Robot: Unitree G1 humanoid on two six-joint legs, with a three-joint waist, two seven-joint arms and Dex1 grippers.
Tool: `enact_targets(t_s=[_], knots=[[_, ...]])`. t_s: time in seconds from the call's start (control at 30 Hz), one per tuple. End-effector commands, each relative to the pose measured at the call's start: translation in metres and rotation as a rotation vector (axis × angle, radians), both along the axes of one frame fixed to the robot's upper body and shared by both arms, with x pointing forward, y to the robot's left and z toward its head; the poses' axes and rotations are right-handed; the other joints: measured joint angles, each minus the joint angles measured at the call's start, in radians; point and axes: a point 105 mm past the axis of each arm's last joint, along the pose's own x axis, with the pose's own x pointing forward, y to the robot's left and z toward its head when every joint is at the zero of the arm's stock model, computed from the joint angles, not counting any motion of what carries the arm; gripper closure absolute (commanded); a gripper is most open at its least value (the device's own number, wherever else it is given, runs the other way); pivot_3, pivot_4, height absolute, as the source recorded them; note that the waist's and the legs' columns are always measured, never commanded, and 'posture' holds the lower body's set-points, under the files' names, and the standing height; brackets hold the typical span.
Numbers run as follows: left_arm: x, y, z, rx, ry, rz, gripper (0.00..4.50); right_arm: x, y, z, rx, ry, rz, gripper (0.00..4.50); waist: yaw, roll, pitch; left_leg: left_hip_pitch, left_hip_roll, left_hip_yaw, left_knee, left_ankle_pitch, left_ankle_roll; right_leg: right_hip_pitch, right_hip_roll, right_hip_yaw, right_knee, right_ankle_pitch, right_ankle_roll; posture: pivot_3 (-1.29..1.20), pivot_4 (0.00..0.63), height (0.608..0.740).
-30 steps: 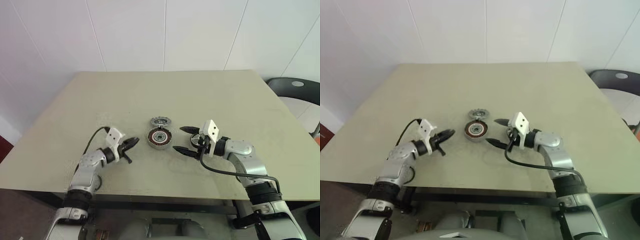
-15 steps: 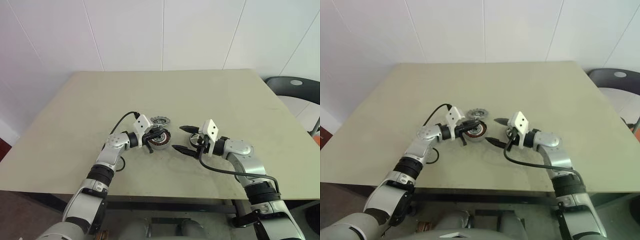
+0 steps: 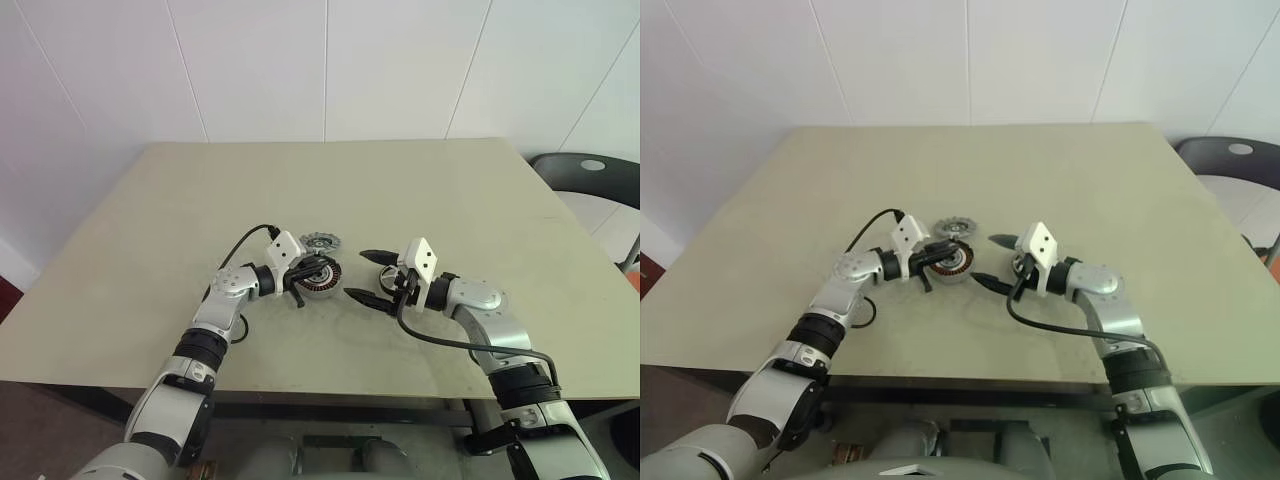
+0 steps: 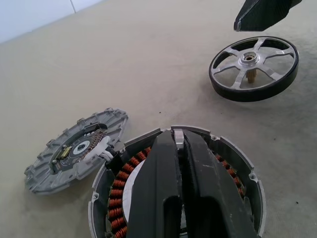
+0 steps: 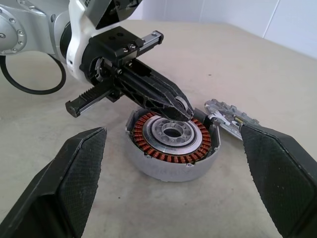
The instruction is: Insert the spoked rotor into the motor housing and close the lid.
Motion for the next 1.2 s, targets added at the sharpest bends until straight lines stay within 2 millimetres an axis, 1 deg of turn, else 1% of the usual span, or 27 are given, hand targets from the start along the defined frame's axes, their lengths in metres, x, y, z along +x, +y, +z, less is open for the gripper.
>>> enact_targets(t_s=[0.03, 0.33, 0.6, 0.77, 1.1, 1.2], knots=[[0.0045, 0.0023, 0.0127, 0.001, -0.049, 0.008, 4.48, 0.0025, 0.0028, 0.0135, 0.018, -0.056, 0.004, 0.0, 0.0, 0.0, 0.0, 0.0, 0.0, 0.0, 0.0, 0.0, 0.0, 0.0, 0.0, 0.0, 0.0, 0.0, 0.0, 0.0, 0.0, 0.74], [0.0044, 0.0025, 0.0117, 0.014, -0.052, 0.012, 4.48, 0.0017, 0.0033, 0.0128, 0.021, -0.056, 0.003, 0.0, 0.0, 0.0, 0.0, 0.0, 0.0, 0.0, 0.0, 0.0, 0.0, 0.0, 0.0, 0.0, 0.0, 0.0, 0.0, 0.0, 0.0, 0.74], [0.007, 0.0081, 0.0103, 0.063, -0.073, 0.031, 4.48, 0.0021, 0.0035, 0.012, 0.02, -0.056, 0.002, 0.0, 0.0, 0.0, 0.0, 0.0, 0.0, 0.0, 0.0, 0.0, 0.0, 0.0, 0.0, 0.0, 0.0, 0.0, 0.0, 0.0, 0.0, 0.74], [0.0075, 0.0077, 0.0126, 0.035, -0.072, 0.04, 4.48, 0.0018, 0.0036, 0.0113, 0.02, -0.054, 0.002, 0.0, 0.0, 0.0, 0.0, 0.0, 0.0, 0.0, 0.001, 0.0, 0.0, 0.0, 0.0, 0.0, 0.001, 0.0, 0.0, 0.0, 0.0, 0.74], [0.0037, 0.0025, 0.01, 0.004, -0.049, 0.029, 4.48, 0.0018, 0.0032, 0.0111, 0.022, -0.054, -0.002, 0.0, 0.0, 0.0, 0.0, 0.0, 0.0, 0.0, 0.001, 0.0, 0.0, 0.0, 0.0, 0.0, 0.001, 0.0, 0.0, 0.0, 0.0, 0.74], [0.0042, 0.0057, 0.0093, -0.004, -0.045, 0.046, 3.74, 0.0022, 0.004, 0.0111, 0.024, -0.055, -0.003, 0.0, 0.0, 0.0, 0.0, 0.0, 0.0, 0.0, 0.001, 0.0, 0.0, 0.0, 0.0, 0.0, 0.001, 0.0, 0.0, 0.0, 0.0, 0.74]])
